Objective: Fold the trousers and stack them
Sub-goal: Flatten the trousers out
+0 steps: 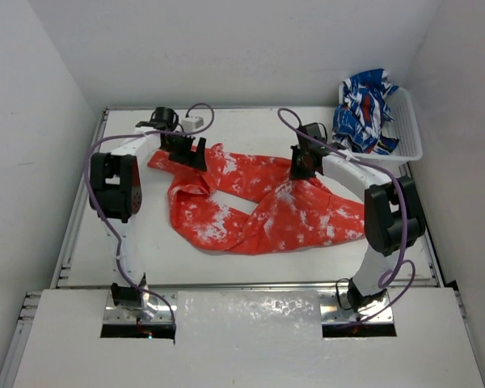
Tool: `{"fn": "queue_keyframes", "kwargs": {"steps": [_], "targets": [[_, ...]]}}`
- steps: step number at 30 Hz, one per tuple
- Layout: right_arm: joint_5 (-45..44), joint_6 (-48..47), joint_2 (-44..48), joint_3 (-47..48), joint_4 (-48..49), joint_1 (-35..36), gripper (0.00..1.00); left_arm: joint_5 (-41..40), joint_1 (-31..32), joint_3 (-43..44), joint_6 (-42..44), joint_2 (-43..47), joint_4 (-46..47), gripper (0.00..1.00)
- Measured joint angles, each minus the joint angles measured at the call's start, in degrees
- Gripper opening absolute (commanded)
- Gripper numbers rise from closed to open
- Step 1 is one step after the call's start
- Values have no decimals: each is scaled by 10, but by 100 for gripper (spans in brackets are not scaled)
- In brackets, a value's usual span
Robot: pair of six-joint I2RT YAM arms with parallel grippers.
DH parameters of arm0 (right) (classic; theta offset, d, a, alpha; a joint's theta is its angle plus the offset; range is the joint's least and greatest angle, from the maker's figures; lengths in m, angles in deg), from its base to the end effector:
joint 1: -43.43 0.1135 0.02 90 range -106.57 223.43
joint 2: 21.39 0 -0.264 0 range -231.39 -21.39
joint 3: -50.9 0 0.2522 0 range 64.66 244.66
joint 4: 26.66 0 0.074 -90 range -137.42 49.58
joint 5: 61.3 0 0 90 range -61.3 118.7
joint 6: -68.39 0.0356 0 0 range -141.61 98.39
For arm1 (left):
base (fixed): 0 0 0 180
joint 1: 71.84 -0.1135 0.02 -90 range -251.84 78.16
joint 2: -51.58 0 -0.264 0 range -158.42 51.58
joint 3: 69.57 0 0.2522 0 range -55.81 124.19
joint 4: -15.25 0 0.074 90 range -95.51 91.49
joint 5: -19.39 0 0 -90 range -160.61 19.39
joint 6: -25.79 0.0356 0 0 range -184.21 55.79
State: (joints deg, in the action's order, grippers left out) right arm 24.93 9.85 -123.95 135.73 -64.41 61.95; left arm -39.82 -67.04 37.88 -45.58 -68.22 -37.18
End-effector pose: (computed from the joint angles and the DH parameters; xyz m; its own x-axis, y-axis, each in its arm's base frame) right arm 0.3608 0.1184 0.2041 -0.8134 0.2767 -0.5117 0.1675 0.9538 0.2495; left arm 0.4391 -0.0552 0.1940 -0.7619 0.3394 -0.5517 0.5621 0.7697 -0.3027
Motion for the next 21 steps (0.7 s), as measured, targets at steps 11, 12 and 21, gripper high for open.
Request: {"fn": "queue_keyframes", "kwargs": {"steps": [11, 12, 21], "targets": [[0, 0, 5, -21, 19, 0, 0, 14, 5, 17, -53, -45, 11, 0], [0, 0, 5, -21, 18, 0, 0, 19, 5, 17, -54, -47, 13, 0], [5, -11, -1, 4, -6, 0, 42, 10, -30, 19, -36, -17, -22, 0]]}}
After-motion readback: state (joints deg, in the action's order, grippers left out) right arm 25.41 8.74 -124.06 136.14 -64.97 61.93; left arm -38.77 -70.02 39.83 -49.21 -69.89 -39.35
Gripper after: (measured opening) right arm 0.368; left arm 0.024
